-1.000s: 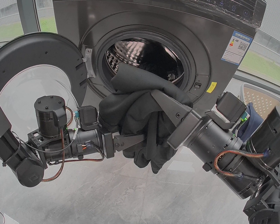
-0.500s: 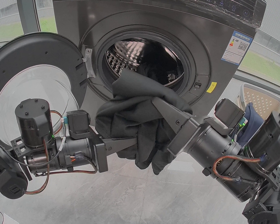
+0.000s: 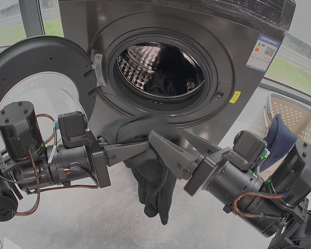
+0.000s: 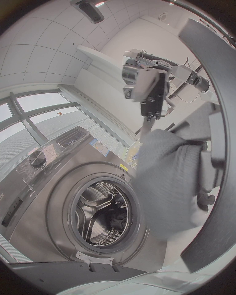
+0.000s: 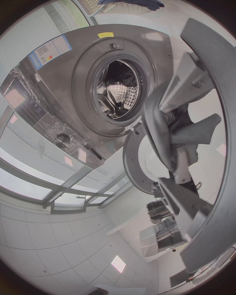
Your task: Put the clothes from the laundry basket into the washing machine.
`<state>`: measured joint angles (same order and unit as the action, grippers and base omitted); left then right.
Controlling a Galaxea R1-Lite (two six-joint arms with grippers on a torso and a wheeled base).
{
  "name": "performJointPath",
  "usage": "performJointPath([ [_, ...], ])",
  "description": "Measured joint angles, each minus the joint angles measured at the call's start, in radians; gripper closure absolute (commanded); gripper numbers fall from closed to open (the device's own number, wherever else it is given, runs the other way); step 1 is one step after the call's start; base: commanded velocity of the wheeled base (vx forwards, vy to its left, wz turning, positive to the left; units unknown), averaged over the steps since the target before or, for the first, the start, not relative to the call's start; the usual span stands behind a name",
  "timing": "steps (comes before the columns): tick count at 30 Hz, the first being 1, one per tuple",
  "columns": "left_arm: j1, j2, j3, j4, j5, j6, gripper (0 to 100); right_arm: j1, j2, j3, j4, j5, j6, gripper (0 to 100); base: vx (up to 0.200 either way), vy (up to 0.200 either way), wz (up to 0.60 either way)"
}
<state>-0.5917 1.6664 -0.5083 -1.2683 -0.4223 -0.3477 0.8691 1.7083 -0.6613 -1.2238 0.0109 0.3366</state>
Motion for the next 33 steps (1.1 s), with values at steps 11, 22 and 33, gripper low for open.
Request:
performJointPath([
  [11,0.012,-0.014,-0.067,0.006,0.075,-0.001,100,-0.009,-0.011,0.144,-0.054,0.002,-0.062,0,0.000,0.000,0.00],
  [22,0.015,-0.013,-0.115,0.008,0.204,-0.001,100,-0.054,-0.029,0.178,-0.056,0.006,-0.104,0,0.000,0.000,0.00],
  [33,0.004,-0.030,-0.137,0.042,0.286,0.006,100,-0.099,-0.031,0.225,-0.097,0.066,-0.134,0,0.000,0.000,0.00],
])
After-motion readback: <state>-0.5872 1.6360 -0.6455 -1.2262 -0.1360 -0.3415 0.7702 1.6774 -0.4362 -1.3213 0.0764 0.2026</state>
